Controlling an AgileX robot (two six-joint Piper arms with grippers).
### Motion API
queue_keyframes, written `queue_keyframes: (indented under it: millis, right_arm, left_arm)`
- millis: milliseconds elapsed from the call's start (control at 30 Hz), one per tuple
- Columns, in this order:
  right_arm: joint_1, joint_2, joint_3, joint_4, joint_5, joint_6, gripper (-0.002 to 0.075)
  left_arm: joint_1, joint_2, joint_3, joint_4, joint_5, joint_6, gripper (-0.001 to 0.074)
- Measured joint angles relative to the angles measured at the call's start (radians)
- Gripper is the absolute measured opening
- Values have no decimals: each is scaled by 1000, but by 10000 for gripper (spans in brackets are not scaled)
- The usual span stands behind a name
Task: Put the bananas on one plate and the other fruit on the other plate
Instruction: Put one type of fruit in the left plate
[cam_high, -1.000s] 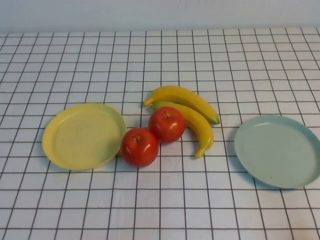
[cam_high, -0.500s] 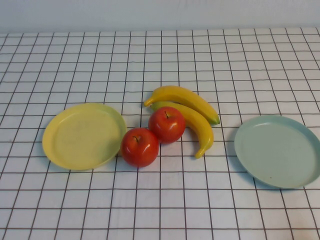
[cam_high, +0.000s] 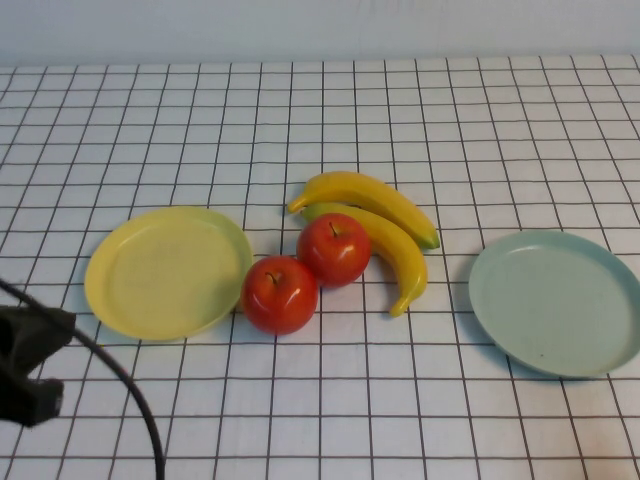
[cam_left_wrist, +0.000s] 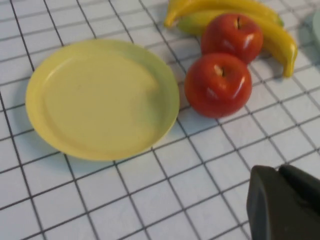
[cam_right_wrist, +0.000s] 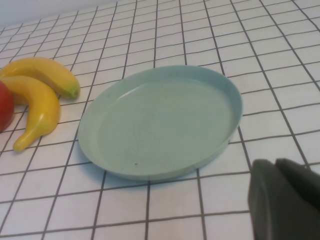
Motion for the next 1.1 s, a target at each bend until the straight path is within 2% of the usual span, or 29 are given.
queue_keyframes:
  millis: [100,300,400,500,667,733,800,1100]
  right_arm:
    - [0,0,0,0,0,0,-17]
    - [0,0,0,0,0,0,-17]
    - [0,0,0,0,0,0,-17]
    - [0,0,0,0,0,0,-17]
    - [0,0,0,0,0,0,-17]
    - [0,0,0,0,0,0,-17]
    - [0,0,0,0,0,0,-17]
    - [0,0,0,0,0,0,-17]
  left_arm:
    - [-27,157,-154,135,120,-24,-5]
    - [-214,433,-417,388,293,-111,-4]
    - [-293,554,-536,457,338,-147,31]
    - [-351,676,-638,503,383,-235,160]
    - [-390,880,-777,568,400,-339,571]
    - [-400,938,-820,578,401,-350,637]
    - [-413,989,-857,578,402,-352,665]
    - [-462,1161,-971,540,402,-327,668]
